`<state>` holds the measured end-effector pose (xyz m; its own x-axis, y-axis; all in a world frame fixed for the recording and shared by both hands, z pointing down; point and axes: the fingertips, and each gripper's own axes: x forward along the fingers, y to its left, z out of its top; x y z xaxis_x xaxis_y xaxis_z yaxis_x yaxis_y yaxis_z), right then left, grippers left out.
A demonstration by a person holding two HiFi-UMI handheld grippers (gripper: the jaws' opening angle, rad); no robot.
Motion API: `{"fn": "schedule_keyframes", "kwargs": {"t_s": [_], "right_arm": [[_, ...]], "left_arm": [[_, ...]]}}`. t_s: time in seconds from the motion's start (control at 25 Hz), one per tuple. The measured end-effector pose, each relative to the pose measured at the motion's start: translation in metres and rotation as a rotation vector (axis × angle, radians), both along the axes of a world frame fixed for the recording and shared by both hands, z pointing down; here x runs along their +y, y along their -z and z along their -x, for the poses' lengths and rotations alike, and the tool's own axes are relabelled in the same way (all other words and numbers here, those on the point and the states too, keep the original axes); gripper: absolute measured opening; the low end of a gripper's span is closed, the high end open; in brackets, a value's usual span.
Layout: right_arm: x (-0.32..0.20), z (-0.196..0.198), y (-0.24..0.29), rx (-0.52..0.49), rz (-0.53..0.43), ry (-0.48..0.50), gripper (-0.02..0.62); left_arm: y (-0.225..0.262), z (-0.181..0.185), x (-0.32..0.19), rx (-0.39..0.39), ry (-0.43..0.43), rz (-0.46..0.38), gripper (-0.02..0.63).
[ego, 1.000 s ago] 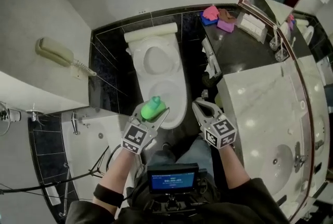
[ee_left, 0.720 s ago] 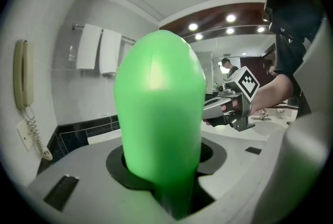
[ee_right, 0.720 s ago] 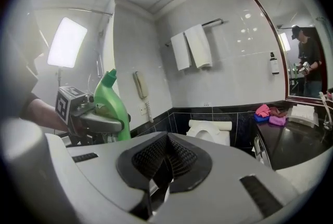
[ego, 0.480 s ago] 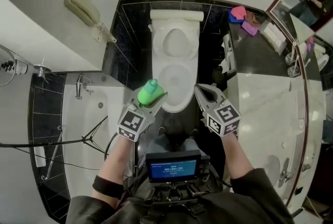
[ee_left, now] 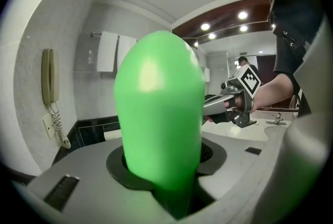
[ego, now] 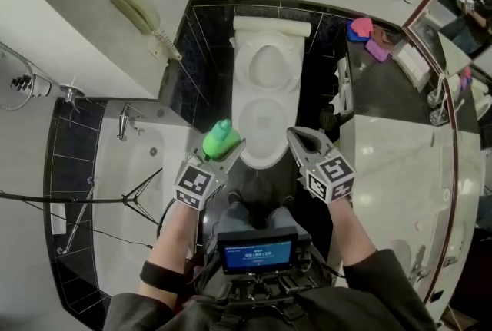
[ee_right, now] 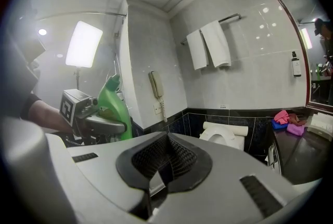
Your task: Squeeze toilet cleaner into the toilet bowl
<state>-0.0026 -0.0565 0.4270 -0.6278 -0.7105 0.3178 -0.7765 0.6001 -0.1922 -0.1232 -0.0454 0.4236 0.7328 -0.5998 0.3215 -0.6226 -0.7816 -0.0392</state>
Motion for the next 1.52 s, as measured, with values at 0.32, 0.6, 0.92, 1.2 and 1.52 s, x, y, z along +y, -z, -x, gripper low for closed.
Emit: {"fn": "schedule_keyframes", "kwargs": {"t_s": [0.32, 0.6, 0.92, 1.2, 1.52], "right_arm": [[-0.004, -0.006, 0.003, -0.007, -0.006, -0.024, 0.015], [-0.012, -0.003, -0.001, 0.0, -0.021, -0.011, 0.015], [-0.017, -0.003, 0.013, 0.008, -0.052, 0.057, 0.014], [-0.016, 0.021, 0.053, -0.03, -0.153, 0.259, 0.026], [0.007, 0.063, 0.118, -0.237, -0.032, 0.528, 0.207]], "left_arm": [[0.004, -0.005, -0.002, 0.005, -0.013, -0.002, 0.181], [0.002, -0.01, -0.007, 0.003, -0.044, -0.002, 0.179], [0.003, -0.023, -0.017, -0.008, -0.087, -0.012, 0.179], [0.004, -0.037, -0.011, -0.035, -0.234, -0.019, 0.179], [0.013, -0.055, -0.003, -0.049, -0.357, -0.037, 0.181]]}}
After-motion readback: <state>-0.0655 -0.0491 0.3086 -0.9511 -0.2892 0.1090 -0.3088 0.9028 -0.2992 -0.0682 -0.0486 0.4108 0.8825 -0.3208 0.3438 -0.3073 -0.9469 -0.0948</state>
